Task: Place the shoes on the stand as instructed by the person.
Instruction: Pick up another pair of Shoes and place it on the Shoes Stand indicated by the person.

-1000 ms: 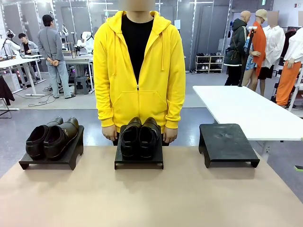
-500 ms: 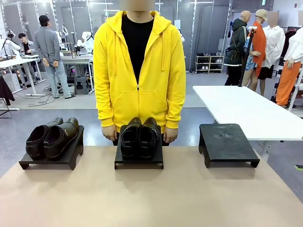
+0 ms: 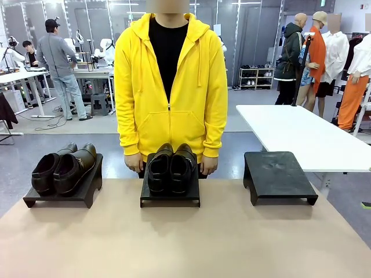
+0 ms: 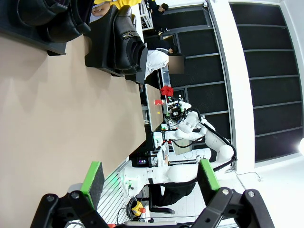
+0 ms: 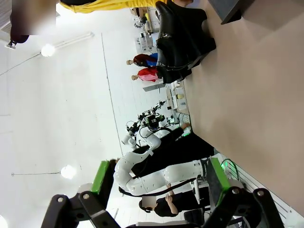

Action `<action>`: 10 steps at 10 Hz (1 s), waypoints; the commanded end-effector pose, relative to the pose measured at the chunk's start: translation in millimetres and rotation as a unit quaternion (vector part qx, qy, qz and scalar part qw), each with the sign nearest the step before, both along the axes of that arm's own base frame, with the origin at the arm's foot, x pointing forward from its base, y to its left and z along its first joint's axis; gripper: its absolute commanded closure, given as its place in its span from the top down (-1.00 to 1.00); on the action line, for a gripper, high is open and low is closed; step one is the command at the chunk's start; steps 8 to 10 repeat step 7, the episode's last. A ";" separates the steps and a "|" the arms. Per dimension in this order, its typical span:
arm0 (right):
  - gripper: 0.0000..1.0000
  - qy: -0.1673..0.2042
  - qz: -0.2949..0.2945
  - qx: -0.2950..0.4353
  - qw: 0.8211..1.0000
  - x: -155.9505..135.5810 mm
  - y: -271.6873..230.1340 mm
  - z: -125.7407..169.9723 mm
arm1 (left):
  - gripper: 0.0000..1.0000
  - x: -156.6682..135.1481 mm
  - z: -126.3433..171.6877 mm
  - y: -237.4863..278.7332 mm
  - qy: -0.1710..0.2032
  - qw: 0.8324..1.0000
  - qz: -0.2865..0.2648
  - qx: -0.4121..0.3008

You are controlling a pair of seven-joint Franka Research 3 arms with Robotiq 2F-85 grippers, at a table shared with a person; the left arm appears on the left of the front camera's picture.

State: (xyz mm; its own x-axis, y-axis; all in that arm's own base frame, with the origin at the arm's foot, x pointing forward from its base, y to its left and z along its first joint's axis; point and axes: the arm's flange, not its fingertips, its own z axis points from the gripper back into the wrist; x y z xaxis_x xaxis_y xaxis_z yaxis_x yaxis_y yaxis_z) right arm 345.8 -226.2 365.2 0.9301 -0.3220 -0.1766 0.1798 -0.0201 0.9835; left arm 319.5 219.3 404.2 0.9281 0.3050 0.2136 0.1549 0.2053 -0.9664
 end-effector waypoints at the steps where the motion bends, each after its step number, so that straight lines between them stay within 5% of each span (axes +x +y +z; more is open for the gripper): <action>1: 1.00 0.001 -0.001 -0.006 1.000 -4.2 3.2 2.1 | 1.00 -3.5 1.3 -1.1 -0.007 1.000 -0.004 -0.003; 10: 1.00 0.001 -0.001 -0.006 1.000 -4.2 3.2 2.1 | 1.00 -3.5 1.3 -1.1 -0.007 1.000 -0.004 -0.003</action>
